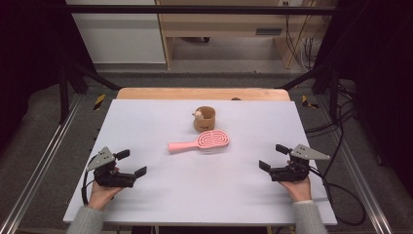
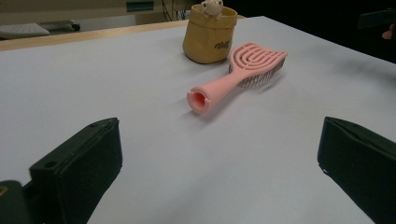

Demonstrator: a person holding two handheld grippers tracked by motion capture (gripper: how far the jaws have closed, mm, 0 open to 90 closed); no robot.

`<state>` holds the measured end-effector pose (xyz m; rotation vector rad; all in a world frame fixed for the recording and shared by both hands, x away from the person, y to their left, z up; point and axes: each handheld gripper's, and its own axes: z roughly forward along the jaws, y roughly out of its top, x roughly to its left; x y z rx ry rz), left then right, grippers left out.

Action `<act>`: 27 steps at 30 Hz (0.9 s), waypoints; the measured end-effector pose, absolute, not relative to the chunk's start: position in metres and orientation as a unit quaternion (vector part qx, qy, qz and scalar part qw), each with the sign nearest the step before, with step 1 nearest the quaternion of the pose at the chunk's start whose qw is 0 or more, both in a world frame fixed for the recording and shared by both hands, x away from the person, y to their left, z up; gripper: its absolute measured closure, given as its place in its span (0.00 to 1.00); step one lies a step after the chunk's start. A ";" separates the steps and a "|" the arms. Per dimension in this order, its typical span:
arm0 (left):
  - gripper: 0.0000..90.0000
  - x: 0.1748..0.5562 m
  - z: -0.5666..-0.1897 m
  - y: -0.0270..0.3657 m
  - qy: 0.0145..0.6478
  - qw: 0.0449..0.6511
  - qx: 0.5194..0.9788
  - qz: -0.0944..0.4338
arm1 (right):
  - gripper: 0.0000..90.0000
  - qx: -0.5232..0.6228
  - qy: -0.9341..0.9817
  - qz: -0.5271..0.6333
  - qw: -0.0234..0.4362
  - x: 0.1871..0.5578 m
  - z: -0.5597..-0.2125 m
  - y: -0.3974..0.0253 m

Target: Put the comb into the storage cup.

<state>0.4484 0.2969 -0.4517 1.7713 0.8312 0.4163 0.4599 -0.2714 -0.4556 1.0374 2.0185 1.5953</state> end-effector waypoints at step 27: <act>0.00 0.450 -0.437 0.290 0.355 0.535 0.746 0.176 | 0.00 0.364 0.722 0.558 0.187 0.460 -0.456 -0.271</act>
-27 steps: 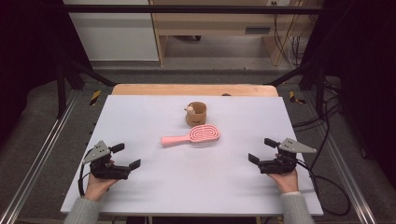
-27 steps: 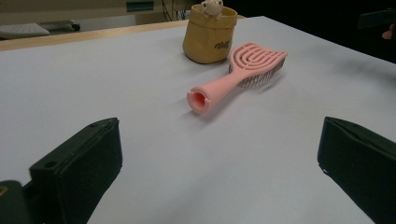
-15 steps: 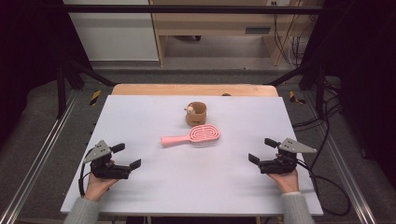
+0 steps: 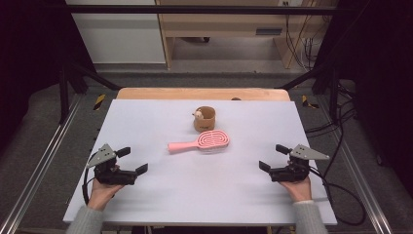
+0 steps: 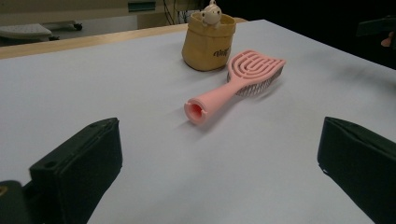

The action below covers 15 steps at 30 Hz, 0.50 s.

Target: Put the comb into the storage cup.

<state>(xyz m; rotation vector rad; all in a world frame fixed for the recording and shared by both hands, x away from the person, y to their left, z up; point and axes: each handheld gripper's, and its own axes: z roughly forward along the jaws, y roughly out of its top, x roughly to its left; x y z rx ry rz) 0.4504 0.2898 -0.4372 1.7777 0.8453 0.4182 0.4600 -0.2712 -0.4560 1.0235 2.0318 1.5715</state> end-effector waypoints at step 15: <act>0.00 0.457 -0.426 0.280 0.351 0.523 0.756 0.178 | 0.00 0.363 0.727 0.552 0.189 0.460 -0.457 -0.270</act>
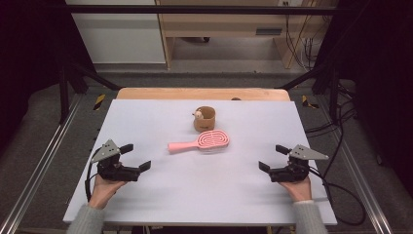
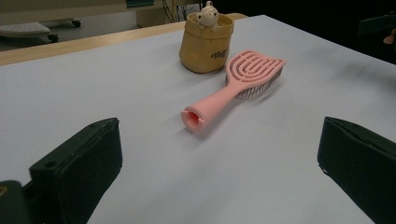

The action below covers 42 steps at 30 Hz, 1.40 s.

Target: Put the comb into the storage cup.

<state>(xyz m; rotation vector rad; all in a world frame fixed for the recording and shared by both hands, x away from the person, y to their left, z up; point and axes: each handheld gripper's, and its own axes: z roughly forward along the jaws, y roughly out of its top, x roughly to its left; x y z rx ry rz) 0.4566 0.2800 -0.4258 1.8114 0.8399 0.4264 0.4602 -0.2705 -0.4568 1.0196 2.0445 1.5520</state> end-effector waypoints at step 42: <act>0.01 0.496 -0.396 0.246 0.333 0.483 0.788 0.185 | 0.00 0.362 0.732 0.546 0.189 0.461 -0.458 -0.270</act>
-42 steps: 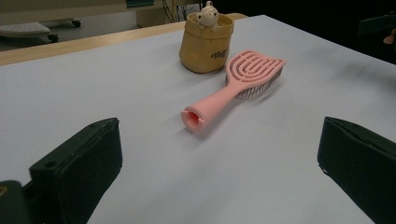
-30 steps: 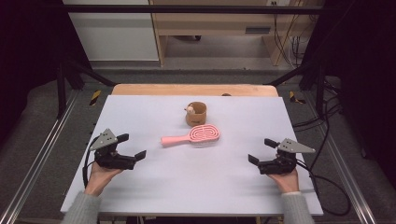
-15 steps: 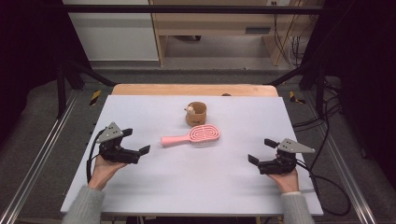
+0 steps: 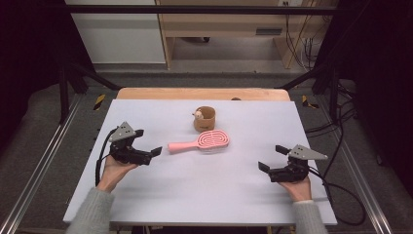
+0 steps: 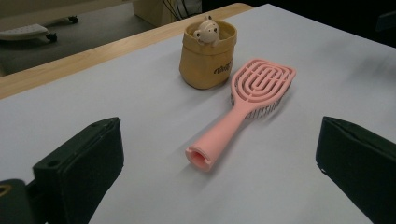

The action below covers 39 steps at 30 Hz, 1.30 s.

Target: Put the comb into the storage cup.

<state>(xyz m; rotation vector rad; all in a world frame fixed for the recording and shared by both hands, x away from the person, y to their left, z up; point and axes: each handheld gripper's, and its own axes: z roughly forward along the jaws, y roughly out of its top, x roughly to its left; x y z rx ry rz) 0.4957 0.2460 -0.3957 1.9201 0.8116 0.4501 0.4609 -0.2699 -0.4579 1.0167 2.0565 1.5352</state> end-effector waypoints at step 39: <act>0.49 0.532 -0.402 0.220 0.373 0.460 0.790 0.159 | 0.00 0.362 0.734 0.543 0.188 0.461 -0.459 -0.269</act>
